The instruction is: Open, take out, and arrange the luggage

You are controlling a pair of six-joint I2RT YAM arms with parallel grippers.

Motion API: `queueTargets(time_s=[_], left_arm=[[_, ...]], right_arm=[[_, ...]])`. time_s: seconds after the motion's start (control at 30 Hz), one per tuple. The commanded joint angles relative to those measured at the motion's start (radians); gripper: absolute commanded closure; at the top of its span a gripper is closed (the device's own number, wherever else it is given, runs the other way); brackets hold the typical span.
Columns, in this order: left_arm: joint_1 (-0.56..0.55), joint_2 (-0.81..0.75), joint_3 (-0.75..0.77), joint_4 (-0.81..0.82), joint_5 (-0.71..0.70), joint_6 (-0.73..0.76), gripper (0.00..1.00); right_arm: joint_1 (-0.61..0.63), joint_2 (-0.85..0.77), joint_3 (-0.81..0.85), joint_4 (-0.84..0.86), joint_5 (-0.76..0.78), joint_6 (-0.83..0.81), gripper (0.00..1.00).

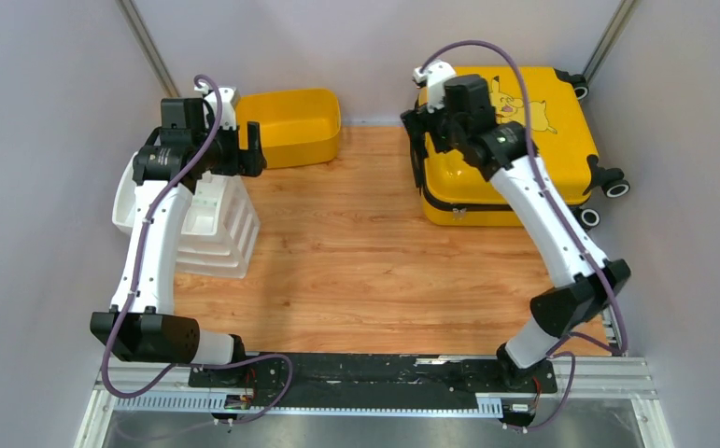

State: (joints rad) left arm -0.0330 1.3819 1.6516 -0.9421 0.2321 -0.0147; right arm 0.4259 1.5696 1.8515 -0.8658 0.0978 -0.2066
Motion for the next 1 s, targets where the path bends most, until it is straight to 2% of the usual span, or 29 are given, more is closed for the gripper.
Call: queueTargets(time_s=[0.0,0.2,0.33,0.5,0.63,0.97], left_arm=[[-0.005,-0.038,-0.012,0.066,-0.05,-0.068,0.06],[-0.005,-0.106,-0.088,0.131,-0.036,-0.097,0.06],[-0.005,-0.153,-0.147,0.161,-0.022,-0.105,0.05],[-0.005,-0.184,-0.185,0.163,-0.034,-0.11,0.05],[-0.007,-0.204,-0.203,0.166,-0.039,-0.111,0.05],[-0.005,-0.231,-0.248,0.172,-0.028,-0.105,0.05]], right_arm=[[0.144,0.136,0.121,0.146,0.304,0.027,0.02],[0.211,0.338,0.279,0.163,0.381,0.104,0.09],[0.224,0.469,0.333,0.165,0.395,0.142,0.12],[0.223,0.616,0.38,0.2,0.516,0.171,0.2],[0.217,0.69,0.414,0.208,0.552,0.225,0.25],[0.185,0.879,0.512,0.224,0.66,0.277,0.27]])
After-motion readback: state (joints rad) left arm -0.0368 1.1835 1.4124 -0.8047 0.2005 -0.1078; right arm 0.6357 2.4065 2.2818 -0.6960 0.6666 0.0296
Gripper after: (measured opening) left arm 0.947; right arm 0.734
